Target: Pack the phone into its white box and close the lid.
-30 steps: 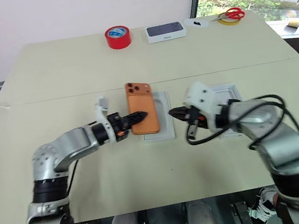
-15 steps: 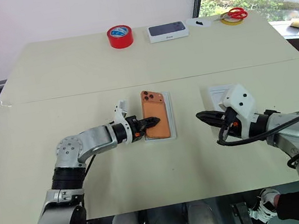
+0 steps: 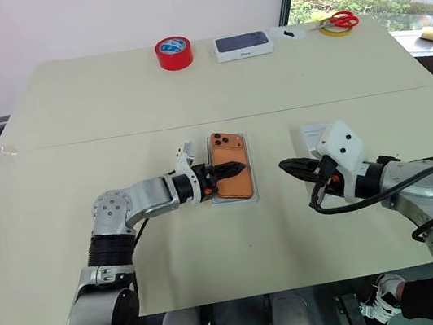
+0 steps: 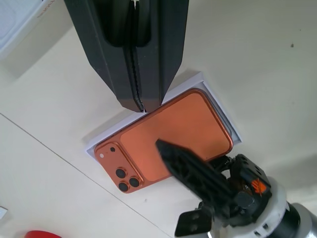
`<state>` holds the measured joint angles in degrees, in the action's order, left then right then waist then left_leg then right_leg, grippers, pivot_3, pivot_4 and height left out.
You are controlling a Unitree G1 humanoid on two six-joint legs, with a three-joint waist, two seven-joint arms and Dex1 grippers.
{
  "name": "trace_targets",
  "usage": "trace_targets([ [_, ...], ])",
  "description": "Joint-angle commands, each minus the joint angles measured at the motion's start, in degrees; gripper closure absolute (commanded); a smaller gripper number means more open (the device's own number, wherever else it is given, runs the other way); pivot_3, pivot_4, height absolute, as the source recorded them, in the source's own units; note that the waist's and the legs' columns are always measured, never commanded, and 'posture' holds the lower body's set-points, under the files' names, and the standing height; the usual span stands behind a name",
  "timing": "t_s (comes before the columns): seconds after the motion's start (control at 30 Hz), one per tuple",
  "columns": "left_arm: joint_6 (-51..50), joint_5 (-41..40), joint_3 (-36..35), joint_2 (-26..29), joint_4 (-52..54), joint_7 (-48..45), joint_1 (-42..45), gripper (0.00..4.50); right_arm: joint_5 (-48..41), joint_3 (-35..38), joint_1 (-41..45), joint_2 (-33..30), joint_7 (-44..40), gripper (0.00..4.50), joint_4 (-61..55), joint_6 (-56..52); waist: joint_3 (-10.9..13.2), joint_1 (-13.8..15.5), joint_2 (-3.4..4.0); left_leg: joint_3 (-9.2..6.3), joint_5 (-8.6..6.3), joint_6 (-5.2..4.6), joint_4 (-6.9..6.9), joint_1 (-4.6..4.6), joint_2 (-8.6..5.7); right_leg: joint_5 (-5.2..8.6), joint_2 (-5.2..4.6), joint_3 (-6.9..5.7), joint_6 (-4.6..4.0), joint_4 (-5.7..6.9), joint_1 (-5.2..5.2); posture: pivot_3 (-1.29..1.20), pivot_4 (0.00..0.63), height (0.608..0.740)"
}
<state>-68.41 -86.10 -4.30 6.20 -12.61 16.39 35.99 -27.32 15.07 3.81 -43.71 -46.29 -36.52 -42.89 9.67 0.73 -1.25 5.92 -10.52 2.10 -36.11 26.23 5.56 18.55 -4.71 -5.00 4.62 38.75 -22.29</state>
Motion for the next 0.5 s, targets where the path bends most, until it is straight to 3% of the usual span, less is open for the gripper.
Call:
trace_targets([
  [0.03, -1.7, -2.9, -3.2, 2.1, 2.8, 0.7, 0.2, 0.09, -0.2, -0.3, 0.7, -0.8, 0.8, 4.50, -0.3, 1.5, 0.0, -0.1, 0.00, -0.01, 0.00, 0.00, 0.01, -0.02, 0.01, 0.00, 0.00, 0.01, 0.00, 0.00, 0.00, 0.00, 0.150, 0.730],
  [0.23, -5.2, -3.8, -5.0, 10.8, 7.8, -0.8, -0.3, 0.09, 3.7, -4.7, 2.1, -2.0, 3.8, 4.50, 2.8, 0.9, 0.0, -0.1, -0.01, -0.02, 0.01, 0.02, 0.03, -0.01, 0.04, 0.00, 0.04, 0.01, 0.00, 0.01, -0.03, 0.00, 0.150, 0.730],
  [0.4, -5.5, 6.9, -1.9, 21.3, 14.9, -9.6, -0.6, 0.09, 7.9, -10.1, 5.5, -0.5, 8.8, 4.50, 7.0, -0.5, 0.0, 0.1, 0.00, 0.04, 0.02, 0.03, 0.02, 0.02, 0.03, 0.00, 0.02, 0.00, 0.00, 0.01, -0.05, 0.00, 0.150, 0.730],
  [0.5, -2.1, 15.0, 0.5, 24.5, 18.4, -14.5, -1.5, 0.96, 9.0, -12.9, 8.9, 1.6, 11.8, 4.50, 9.5, -3.5, 0.0, 0.1, 0.02, 0.08, 0.02, 0.04, 0.01, 0.03, 0.01, 0.00, 0.00, -0.01, 0.00, 0.01, -0.04, 0.00, 0.150, 0.730],
])
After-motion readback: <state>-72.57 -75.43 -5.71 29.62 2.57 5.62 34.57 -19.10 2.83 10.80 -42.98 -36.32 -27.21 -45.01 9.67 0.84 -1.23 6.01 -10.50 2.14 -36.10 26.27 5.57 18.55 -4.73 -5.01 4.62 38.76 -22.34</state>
